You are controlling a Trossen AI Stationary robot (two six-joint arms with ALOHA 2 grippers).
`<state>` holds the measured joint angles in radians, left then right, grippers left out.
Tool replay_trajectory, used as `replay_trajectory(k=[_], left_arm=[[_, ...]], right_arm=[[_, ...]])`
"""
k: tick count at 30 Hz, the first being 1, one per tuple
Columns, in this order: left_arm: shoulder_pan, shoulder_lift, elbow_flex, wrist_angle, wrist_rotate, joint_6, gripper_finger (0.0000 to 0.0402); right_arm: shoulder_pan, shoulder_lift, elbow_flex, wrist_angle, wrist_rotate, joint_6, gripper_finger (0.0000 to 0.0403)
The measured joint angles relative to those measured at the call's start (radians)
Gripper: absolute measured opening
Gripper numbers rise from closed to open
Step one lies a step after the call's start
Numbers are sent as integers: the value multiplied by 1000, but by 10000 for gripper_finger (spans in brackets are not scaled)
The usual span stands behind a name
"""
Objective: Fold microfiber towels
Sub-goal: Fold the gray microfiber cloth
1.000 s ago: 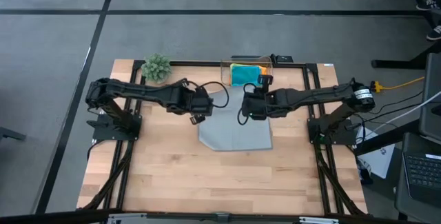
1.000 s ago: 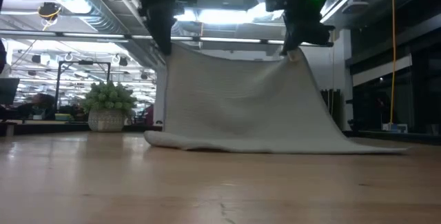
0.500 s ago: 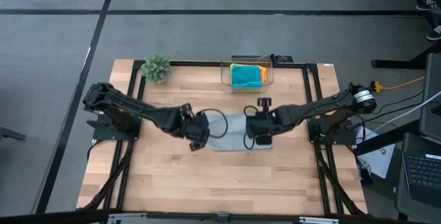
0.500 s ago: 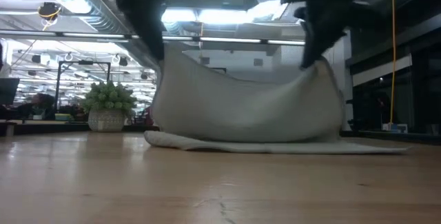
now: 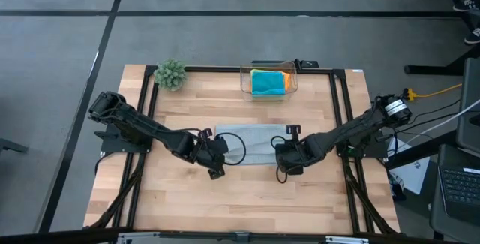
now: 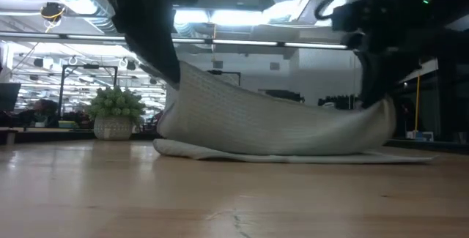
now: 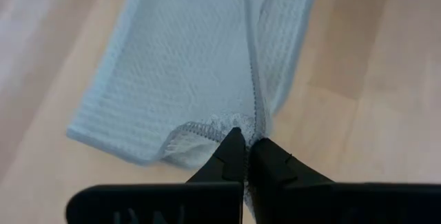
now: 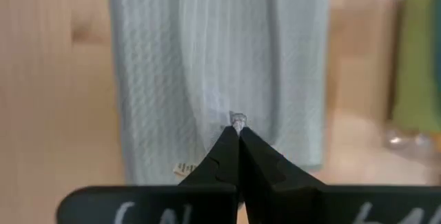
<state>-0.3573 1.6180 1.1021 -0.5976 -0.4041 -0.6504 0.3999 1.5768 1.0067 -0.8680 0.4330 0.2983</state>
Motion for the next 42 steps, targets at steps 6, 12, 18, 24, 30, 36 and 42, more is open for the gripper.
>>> replay_trajectory(k=[6, 12, 18, 24, 30, 36, 42], left_arm=[[-6, 0, -1, 2, 99, -23, 0], [1, 27, -1, 26, 111, -36, 12], [14, 31, -2, 17, 132, -56, 78], [-24, 24, -2, 32, 222, -75, 112], [-71, 24, -2, 35, 216, -79, 112], [-91, 24, -2, 34, 72, -80, 111], [-90, 24, -2, 37, 67, -130, 111]], right_arm=[[25, 0, -58, 23, -52, 70, 3], [29, 0, -83, 82, -55, 117, 56], [29, 0, -83, 92, -143, 134, 120], [33, 0, -83, 94, -355, 203, 153], [56, 0, -82, 93, -490, 222, 151], [92, 0, -82, 92, -534, 252, 140], [102, 0, -81, 77, -412, 428, 129]])
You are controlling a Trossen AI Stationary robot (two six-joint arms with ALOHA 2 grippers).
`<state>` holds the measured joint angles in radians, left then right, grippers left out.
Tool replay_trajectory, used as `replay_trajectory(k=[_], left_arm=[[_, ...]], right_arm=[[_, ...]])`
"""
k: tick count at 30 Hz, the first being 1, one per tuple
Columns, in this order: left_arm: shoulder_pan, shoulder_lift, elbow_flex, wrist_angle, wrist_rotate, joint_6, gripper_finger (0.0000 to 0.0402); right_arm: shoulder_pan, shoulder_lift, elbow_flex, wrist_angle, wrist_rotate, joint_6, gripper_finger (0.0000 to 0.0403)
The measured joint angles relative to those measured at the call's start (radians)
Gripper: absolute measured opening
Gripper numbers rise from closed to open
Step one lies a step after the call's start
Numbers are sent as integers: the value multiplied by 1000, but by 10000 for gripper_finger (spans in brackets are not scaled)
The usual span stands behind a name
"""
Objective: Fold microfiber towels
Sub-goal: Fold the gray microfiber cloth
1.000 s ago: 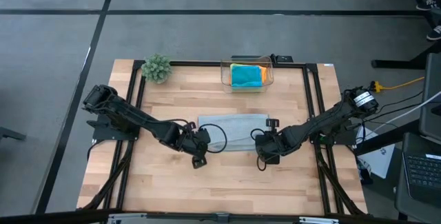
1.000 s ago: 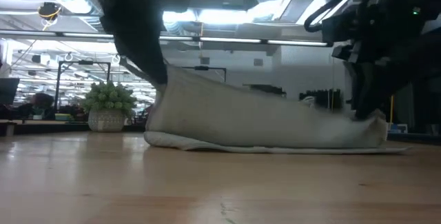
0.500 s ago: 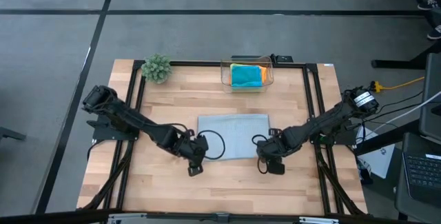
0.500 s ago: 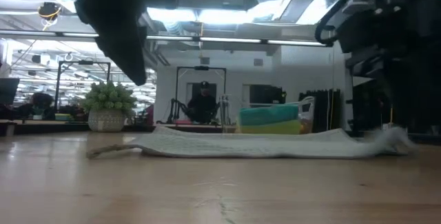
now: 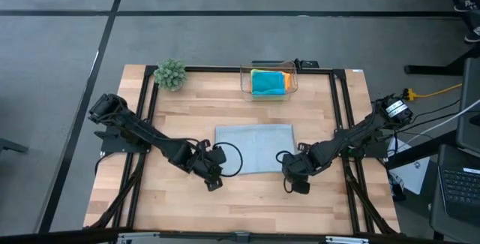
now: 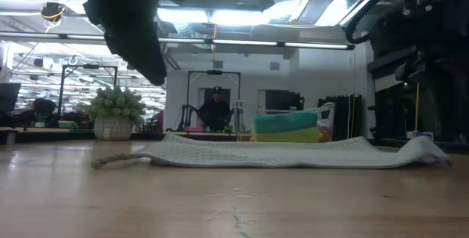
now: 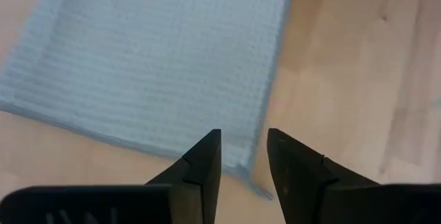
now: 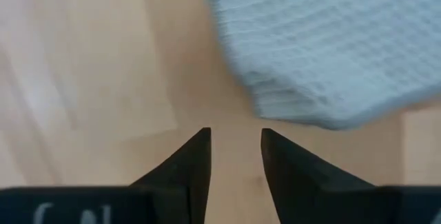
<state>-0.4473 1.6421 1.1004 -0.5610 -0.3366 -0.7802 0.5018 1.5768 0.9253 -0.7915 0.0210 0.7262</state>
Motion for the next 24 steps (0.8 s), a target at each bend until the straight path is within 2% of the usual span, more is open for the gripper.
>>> replay_trajectory(k=[3, 8, 10, 13, 17, 20, 24], left_arm=[[1, 0, 0, -5, 6, 5, 112], [78, -5, 0, -7, -17, -1, 107], [126, -5, 0, -21, 20, -66, 106], [209, -5, 0, -96, 129, -71, 105], [297, 3, 0, -228, 141, -29, 105], [348, 3, 0, -242, 153, -11, 105], [416, 3, -2, -245, 259, 13, 101]], right_arm=[[4, 0, 0, -30, 84, 28, 124], [-33, -1, 0, -65, 311, -36, 118], [-69, -1, 1, -98, 325, -50, 116], [-128, -2, 1, -171, 325, -51, 116], [-209, -2, 1, -211, 326, -71, 116], [-264, -2, 1, -199, 326, -85, 116], [-345, -3, -8, -159, 315, -147, 116]])
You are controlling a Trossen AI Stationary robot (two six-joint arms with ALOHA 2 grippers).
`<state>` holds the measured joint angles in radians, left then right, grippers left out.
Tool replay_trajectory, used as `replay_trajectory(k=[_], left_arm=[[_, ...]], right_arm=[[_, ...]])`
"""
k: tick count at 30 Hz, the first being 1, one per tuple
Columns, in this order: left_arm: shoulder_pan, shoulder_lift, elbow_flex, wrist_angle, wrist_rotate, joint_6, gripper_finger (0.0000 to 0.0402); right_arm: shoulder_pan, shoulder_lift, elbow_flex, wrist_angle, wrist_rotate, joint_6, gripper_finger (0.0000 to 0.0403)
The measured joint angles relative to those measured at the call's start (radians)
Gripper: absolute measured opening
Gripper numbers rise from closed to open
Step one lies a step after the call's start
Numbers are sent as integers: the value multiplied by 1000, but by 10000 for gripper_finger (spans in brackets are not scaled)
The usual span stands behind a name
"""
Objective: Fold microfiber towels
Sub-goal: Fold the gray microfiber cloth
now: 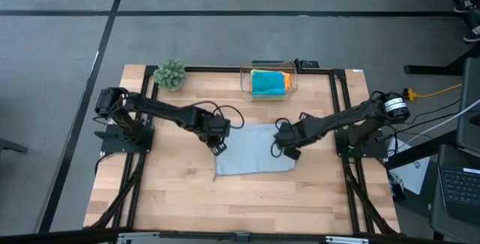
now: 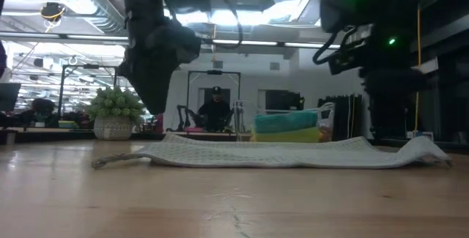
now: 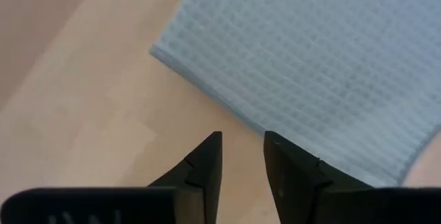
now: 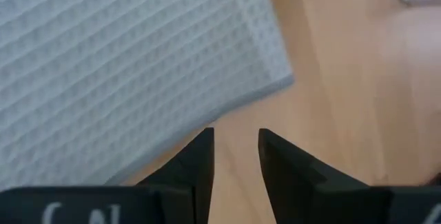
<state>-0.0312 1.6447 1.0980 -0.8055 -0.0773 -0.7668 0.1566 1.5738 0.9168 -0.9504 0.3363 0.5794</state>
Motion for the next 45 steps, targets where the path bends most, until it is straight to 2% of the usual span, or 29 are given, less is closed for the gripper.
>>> replay_trajectory(k=[3, 6, 8, 13, 19, 31, 40, 45], left_arm=[[52, -1, -48, 34, 25, 22, 96], [91, -1, -116, 79, 55, 21, 93], [105, -1, -160, 134, 76, 20, 92], [121, 0, -226, 339, 130, 40, 92], [136, 0, -228, 449, 140, 70, 92], [140, 0, -229, 489, 146, 98, 92], [135, 0, -229, 514, 140, 97, 92], [135, 0, -229, 514, 139, 96, 92]], right_arm=[[-66, 0, -47, 100, -11, -66, 116], [-118, 0, -116, 191, -113, -88, 116], [-130, 0, -152, 219, -143, -68, 116], [-124, -13, -173, 227, -138, -29, 116], [-119, -71, -137, 222, -151, -40, 116], [-120, -83, -141, 235, -149, 54, 116], [-122, -81, -229, 308, -145, 176, 116], [-122, -82, -245, 309, -101, 221, 116]])
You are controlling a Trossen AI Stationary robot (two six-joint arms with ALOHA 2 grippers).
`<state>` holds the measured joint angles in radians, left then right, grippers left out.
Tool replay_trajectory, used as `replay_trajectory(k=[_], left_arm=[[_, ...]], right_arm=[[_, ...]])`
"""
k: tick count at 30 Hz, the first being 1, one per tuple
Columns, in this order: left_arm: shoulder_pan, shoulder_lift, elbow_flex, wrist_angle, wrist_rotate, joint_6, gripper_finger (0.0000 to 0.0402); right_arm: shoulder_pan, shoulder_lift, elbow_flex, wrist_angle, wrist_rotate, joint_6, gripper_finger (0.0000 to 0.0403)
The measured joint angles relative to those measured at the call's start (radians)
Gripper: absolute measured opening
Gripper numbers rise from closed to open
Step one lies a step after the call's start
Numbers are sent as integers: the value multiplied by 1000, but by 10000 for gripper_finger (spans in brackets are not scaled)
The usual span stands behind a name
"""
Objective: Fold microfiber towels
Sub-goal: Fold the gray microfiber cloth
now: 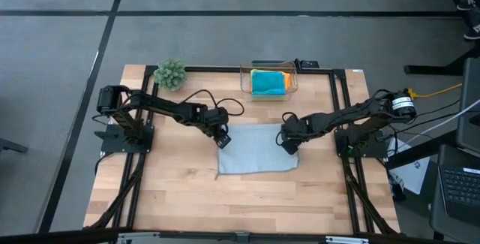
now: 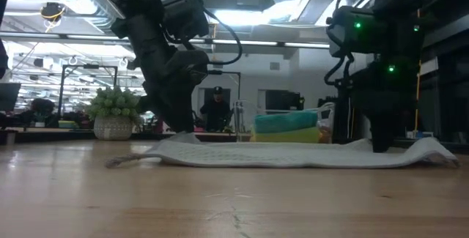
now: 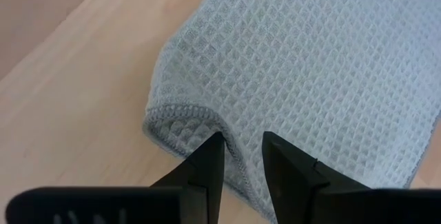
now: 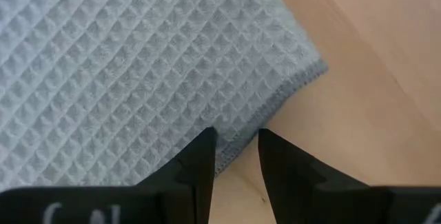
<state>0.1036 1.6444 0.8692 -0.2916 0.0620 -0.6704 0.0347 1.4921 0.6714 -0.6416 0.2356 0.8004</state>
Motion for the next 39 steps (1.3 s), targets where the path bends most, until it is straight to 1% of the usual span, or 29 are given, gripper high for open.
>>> replay_trajectory(k=[2, 5, 8, 15, 18, 22, 24, 29, 34, 39], left_arm=[[0, 0, 0, 0, 0, 0, 92], [0, 0, 0, 0, 0, 0, 92], [0, 0, 0, -1, 0, -1, 92], [0, 0, 0, -2, -10, 0, 92], [0, 0, 0, -3, -39, 0, 92], [0, 0, 0, -3, -51, 0, 92], [0, 0, 0, -3, -51, 0, 92], [-2, 0, 0, -13, -40, -1, 92], [-14, 0, 0, -27, -48, -3, 92], [-22, 0, 0, -31, -52, -3, 92]], right_arm=[[0, 0, -2, 16, -2, -15, 116], [0, 0, -3, 109, -41, -72, 116], [0, 0, -3, 153, -46, -98, 116], [-7, -2, -2, 151, -46, -99, 116], [-8, -2, 25, 102, -33, -100, 116], [-9, -3, 108, -64, 57, -99, 116], [-9, -3, 157, -133, 84, -99, 116], [-8, -4, 229, -182, 67, -104, 116], [-5, -4, 191, -213, 40, -70, 116], [-5, -4, 126, -205, -21, -30, 116]])
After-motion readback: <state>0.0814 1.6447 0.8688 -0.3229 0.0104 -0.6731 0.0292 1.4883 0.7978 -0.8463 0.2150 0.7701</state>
